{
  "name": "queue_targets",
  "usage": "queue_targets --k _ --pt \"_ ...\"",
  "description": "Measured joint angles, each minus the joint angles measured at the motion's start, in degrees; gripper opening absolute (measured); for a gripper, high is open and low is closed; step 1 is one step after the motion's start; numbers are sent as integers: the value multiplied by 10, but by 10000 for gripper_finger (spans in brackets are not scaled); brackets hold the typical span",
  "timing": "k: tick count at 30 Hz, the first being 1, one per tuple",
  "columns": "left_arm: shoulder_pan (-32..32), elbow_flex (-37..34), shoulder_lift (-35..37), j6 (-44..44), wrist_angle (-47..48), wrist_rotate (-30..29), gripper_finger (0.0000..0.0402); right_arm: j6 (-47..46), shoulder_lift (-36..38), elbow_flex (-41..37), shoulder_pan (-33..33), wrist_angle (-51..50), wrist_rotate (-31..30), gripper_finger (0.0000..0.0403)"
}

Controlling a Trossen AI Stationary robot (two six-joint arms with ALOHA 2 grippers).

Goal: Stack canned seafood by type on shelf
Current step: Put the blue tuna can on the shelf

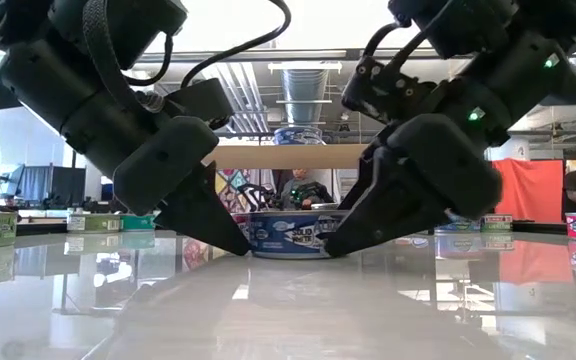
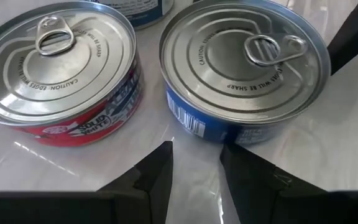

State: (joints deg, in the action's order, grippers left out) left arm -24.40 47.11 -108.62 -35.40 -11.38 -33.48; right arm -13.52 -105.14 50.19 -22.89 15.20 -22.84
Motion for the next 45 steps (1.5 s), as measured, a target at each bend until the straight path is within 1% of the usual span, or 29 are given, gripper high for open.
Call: queue_targets --k 8,14,19,30,36,45 --pt "1 0 0 -7 -2 10 127 1 3 0 4 -17 12 400" --pt "1 0 0 -2 -1 11 127 24 4 0 5 -24 17 400" --pt "1 0 1 1 1 11 127 35 8 0 6 -31 33 400" --pt "1 1 1 4 6 11 127 36 10 0 14 -36 41 400" --pt "2 1 1 4 8 9 127 43 25 23 14 -126 52 400" --pt "2 1 1 6 8 3 127 71 26 33 50 -134 62 400"
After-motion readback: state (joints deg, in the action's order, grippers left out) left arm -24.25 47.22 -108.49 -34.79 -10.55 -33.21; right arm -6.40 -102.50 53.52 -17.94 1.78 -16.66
